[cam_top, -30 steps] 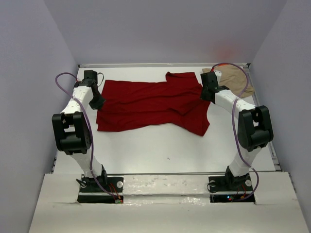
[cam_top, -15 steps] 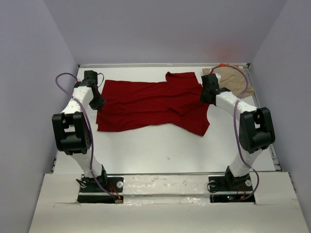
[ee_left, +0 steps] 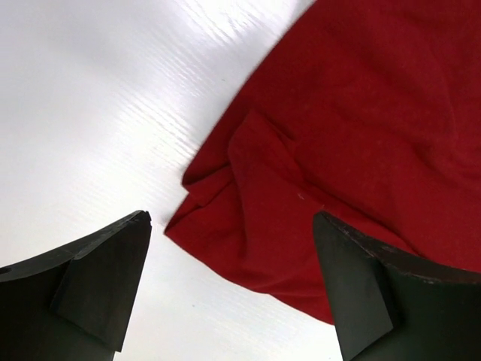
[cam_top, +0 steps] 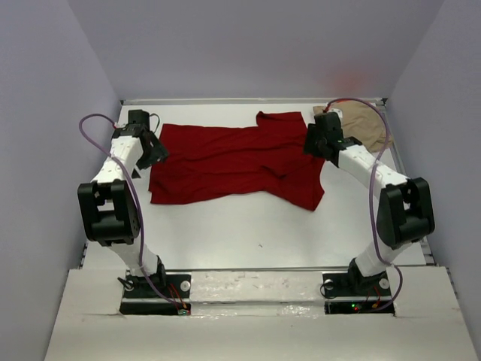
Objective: Fold and stack the t-shirts
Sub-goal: Fold the tshirt
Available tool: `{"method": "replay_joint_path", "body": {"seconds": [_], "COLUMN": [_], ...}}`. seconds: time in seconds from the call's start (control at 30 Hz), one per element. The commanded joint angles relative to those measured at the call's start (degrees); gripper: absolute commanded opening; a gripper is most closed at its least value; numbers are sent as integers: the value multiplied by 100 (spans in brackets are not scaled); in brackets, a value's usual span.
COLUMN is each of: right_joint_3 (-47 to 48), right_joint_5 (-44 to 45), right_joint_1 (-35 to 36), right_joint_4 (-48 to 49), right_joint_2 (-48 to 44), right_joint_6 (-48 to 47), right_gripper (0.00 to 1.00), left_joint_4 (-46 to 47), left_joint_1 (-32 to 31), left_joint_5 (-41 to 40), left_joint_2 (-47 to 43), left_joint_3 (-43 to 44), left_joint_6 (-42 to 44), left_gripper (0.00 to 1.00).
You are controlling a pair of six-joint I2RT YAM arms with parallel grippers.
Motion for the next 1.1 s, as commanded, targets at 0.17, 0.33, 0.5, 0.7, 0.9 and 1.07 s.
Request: {"method": "replay_joint_path", "body": {"seconds": [0.17,0.33,0.5,0.7,0.9,1.07], "right_joint_3": [-1408,-1998,-1963,-1823,-1394,-1576], "right_joint_5": [-863,-1163,-857,-285,444,551], "right_joint_1": [511,686,906,906,959,1082], "right_joint_4": [-3,-125,-336,-635,-1328,-1558], "right_joint_2": [-2199,-2718,-2412,-1674,-946,-1241], "right_joint_6": [650,1064,994,923,976,1196], "right_gripper": [65,64,57,48,53,54], "left_joint_4": [-404,-167,0,53,115,176], "left_joint_1": [-274,-546,-538,-467,-441,-459], "left_joint_5": [-622,-251,-180,-277,-268,-110], "left_joint_2": [-1324,-1633,-1633,-1203,-851,-895], "left_joint_3": [-311,-1146,-1121,-927,-927,-989], "left_joint_6": [-148,-385,-315,-25,212,186], "left_gripper": [99,99,94,86,77,76]}}
